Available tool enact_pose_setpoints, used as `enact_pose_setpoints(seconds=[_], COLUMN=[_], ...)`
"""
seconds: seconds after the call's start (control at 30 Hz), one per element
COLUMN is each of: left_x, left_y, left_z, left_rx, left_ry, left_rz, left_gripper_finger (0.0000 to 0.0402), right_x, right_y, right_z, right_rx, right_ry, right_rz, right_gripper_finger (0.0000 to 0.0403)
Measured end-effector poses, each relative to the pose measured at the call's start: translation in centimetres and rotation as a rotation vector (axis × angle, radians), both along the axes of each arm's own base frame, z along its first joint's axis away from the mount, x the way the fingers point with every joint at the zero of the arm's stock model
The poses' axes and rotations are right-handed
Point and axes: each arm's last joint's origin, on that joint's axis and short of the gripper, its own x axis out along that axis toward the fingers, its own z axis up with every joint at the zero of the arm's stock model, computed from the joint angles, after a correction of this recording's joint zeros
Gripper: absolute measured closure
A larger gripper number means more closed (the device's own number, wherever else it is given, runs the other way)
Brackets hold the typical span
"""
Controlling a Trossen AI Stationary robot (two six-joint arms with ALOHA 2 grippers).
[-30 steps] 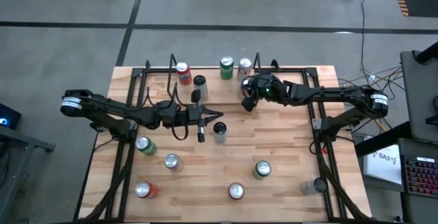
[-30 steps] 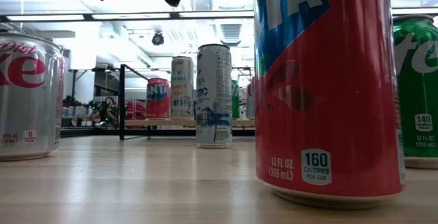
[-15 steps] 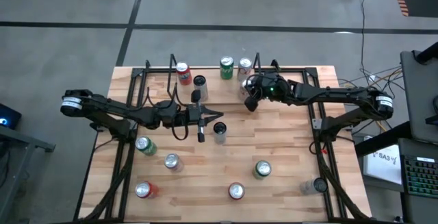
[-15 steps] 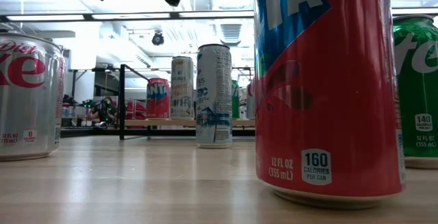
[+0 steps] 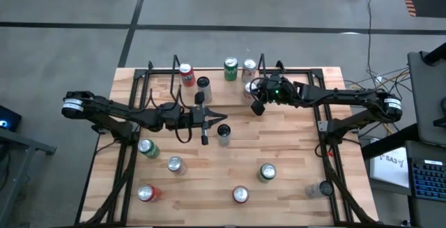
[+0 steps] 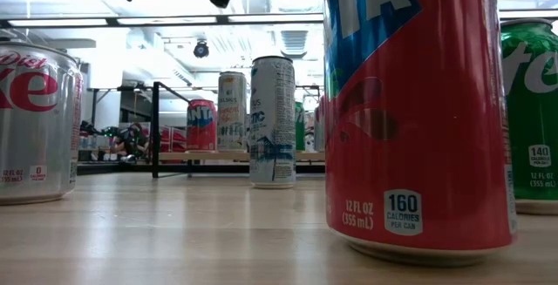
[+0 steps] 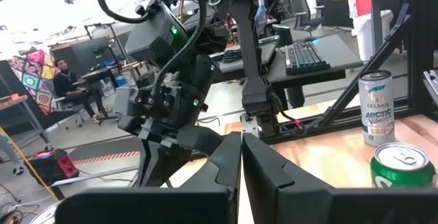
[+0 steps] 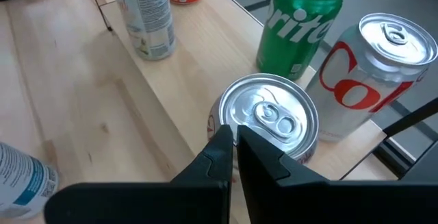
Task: Sort soda cans
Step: Put the top red silver soda can on the shelf and align it with the other red silver soda can
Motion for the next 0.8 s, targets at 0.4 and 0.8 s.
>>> enact_pose_setpoints(seconds=[0.4, 0.8], left_x=[0.0, 0.0], left_y=[0.0, 0.0], left_z=[0.0, 0.1], left_rx=[0.01, 0.084], left_ry=[0.002, 0.004], left_rz=[0.0, 0.005], left_gripper_finger=[0.0401, 0.0401], right_x=[-0.4, 0.6], right_y=[0.0, 1.0], right_z=[1.1, 0.2], right_rx=[-0.07, 0.055], right_ry=[-0.036, -0.067], right_rz=[-0.004, 0.07], right_gripper_finger=[0.0392, 0.0392])
